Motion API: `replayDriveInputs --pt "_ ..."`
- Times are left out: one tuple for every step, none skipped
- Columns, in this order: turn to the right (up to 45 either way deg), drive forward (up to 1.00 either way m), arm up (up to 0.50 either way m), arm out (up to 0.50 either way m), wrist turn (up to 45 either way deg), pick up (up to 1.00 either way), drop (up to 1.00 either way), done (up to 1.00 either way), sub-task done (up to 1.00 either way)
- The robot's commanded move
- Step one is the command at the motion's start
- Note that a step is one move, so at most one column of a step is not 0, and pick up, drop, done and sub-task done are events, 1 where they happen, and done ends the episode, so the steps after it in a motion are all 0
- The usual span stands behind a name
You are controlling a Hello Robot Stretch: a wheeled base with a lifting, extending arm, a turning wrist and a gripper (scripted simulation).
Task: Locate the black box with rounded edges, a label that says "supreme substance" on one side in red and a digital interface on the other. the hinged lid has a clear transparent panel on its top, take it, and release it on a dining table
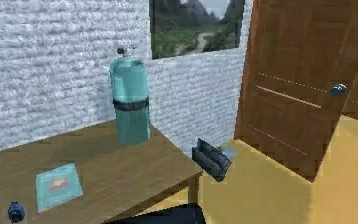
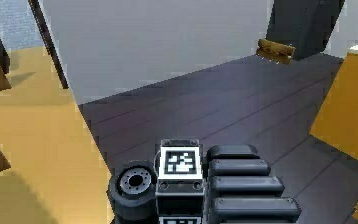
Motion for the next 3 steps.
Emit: replayDriveInputs --pt "-45.0 0.00 0.00 0.00 0.0 0.00 0.00 0.00 0.00" --pt "-18.0 0.00 0.00 0.00 0.0 0.00 0.00 0.00 0.00" --pt "45.0 0.00 0.00 0.00 0.0 0.00 0.00 0.00 0.00"
